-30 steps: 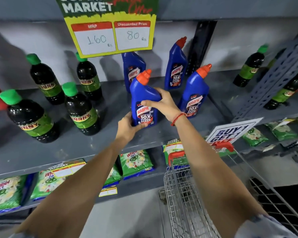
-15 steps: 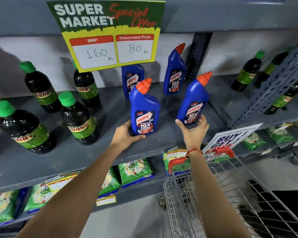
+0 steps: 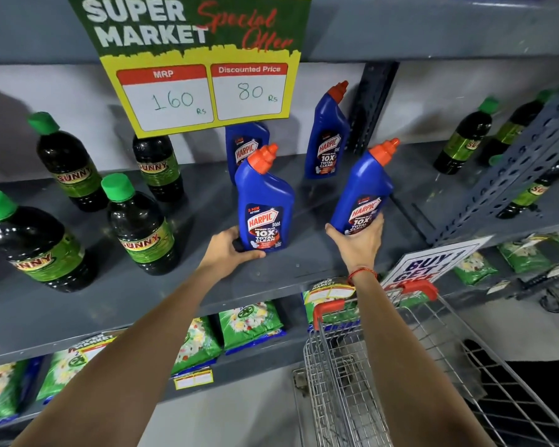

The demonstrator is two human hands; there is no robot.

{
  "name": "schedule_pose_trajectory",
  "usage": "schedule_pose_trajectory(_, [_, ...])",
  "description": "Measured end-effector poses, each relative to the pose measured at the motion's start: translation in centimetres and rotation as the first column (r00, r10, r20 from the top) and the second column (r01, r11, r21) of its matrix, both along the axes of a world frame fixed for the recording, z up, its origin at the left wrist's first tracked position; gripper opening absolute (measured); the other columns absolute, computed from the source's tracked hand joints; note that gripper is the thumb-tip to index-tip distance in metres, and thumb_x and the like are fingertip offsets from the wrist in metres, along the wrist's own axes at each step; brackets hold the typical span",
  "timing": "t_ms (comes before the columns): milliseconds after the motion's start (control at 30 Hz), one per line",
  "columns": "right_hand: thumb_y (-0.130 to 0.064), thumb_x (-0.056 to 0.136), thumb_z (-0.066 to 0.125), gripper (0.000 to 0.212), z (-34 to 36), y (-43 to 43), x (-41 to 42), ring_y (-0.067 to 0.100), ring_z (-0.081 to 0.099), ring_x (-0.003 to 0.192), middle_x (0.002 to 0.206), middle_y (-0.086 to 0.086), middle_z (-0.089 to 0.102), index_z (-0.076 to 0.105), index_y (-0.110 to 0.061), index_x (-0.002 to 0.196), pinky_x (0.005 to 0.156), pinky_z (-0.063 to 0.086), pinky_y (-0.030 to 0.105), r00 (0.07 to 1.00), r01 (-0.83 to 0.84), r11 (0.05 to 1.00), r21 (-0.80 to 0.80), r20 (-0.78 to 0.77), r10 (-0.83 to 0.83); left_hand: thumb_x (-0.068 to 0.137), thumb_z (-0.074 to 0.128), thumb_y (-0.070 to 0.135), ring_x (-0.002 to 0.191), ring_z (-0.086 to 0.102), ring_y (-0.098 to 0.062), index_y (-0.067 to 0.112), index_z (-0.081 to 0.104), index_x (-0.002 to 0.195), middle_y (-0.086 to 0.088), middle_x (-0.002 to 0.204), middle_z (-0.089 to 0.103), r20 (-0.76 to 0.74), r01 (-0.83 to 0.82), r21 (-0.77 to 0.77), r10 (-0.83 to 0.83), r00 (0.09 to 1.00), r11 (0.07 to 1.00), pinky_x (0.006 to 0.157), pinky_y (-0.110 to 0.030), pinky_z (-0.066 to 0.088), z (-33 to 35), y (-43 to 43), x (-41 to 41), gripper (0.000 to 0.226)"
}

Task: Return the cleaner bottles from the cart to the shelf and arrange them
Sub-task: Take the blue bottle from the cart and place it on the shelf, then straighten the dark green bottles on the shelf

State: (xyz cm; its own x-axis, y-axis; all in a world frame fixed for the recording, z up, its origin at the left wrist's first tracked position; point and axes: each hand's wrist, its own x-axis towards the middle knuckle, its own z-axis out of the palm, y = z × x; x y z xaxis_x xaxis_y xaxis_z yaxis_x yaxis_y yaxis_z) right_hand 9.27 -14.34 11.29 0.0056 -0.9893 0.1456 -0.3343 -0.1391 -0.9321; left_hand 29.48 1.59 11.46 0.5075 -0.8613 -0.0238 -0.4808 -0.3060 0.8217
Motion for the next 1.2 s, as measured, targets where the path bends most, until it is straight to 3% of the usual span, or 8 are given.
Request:
schedule_pose_trajectory(200, [-0.037,0.049,0.085,0.111,0.1,0.2,0.1,0.022,0.051,0.116,0.131,0.011,0.049,0.028,-0.011,0.141,0.093,0.036,0.024,1.000,0.015,1.000,0.004,-0.006,-0.015,0.062,0.084,0.030,0.085,0.057,-0.003,0.015,0.062,0.109,0.008,0.100,0.066,0.011,-0.005,-0.012,0.006,1.000,1.000,0.065,-0.003,0.035,0.0,0.0,-0.2,0.054])
schedule_pose_trajectory(433, [-0.037,0.049,0.085,0.110,0.2,0.4,0.1,0.013,0.047,0.105,0.128,0.009,0.049,0.028,-0.014,0.140,0.091,0.039,0.024,1.000,0.016,1.000,0.003,-0.003,-0.016,0.062,0.084,0.029,0.089,0.059,-0.007,0.014,0.062,0.110,-0.002,0.109,0.070,0.006,-0.004,-0.014,0.004,1.000,1.000,0.075,-0.014,0.041,0.3,-0.1,-0.3,0.055])
schedule_pose_trajectory(667, [-0.037,0.052,0.088,0.118,0.5,2.1,-0.3,0.031,0.039,0.131,0.142,0.017,0.038,0.021,-0.009,0.146,0.107,0.034,0.038,0.999,0.012,0.999,0.051,-0.045,-0.009,0.063,0.083,0.023,0.111,0.058,-0.017,0.011,0.053,0.123,-0.006,0.122,0.065,-0.050,-0.042,-0.021,0.041,0.998,0.999,0.089,-0.022,0.040,1.0,1.2,-1.2,0.068])
schedule_pose_trajectory(767, [-0.023,0.062,0.085,0.095,0.5,4.9,-0.5,0.035,0.046,0.125,0.134,0.023,0.042,0.034,-0.002,0.140,0.103,0.034,0.029,0.993,0.105,0.994,-0.015,0.052,-0.104,0.069,0.080,0.019,0.122,0.052,-0.017,0.010,0.049,0.128,-0.005,0.129,0.060,-0.062,-0.123,-0.074,0.118,0.991,0.990,0.096,-0.017,0.033,1.1,3.7,-2.2,0.068])
schedule_pose_trajectory(867, [-0.014,0.074,0.075,0.058,0.2,10.7,1.3,0.034,0.055,0.112,0.120,0.024,0.049,0.051,0.002,0.124,0.097,0.040,0.030,0.981,0.136,0.978,-0.159,0.157,-0.111,0.076,0.074,0.017,0.106,0.060,-0.012,0.015,0.061,0.112,-0.001,0.113,0.067,-0.081,-0.246,-0.209,0.234,0.969,0.947,0.087,-0.005,0.040,0.5,9.5,-1.9,0.039])
schedule_pose_trajectory(1033, [-0.024,0.076,0.074,0.046,-0.7,19.3,8.4,0.025,0.058,0.100,0.111,0.012,0.055,0.058,-0.005,0.115,0.088,0.050,0.040,0.958,-0.271,0.941,-0.203,0.035,0.284,0.076,0.074,0.018,0.080,0.066,-0.011,0.026,0.061,0.088,0.000,0.088,0.068,-0.144,-0.567,-0.353,0.556,0.819,0.744,0.080,-0.037,0.057,-0.7,19.0,1.4,0.019])
schedule_pose_trajectory(1133, [-0.027,0.066,0.082,0.076,-0.4,22.2,13.5,0.028,0.055,0.109,0.121,0.015,0.052,0.048,-0.002,0.129,0.096,0.046,0.037,0.857,-0.515,0.855,-0.057,-0.031,0.514,0.070,0.079,0.022,0.096,0.056,-0.032,0.026,0.047,0.097,-0.008,0.101,0.051,-0.120,-0.721,-0.399,0.748,0.653,0.566,0.085,-0.041,0.049,-0.7,22.4,5.2,0.041])
schedule_pose_trajectory(1200, [-0.027,0.061,0.085,0.089,-0.3,22.6,15.8,0.031,0.051,0.119,0.128,0.019,0.050,0.041,0.001,0.134,0.102,0.041,0.040,0.836,-0.547,0.837,0.006,-0.054,0.547,0.064,0.083,0.024,0.112,0.048,-0.036,0.014,0.042,0.118,-0.014,0.116,0.045,-0.057,-0.727,-0.319,0.754,0.655,0.608,0.097,-0.044,0.043,-0.8,22.9,7.5,0.068])
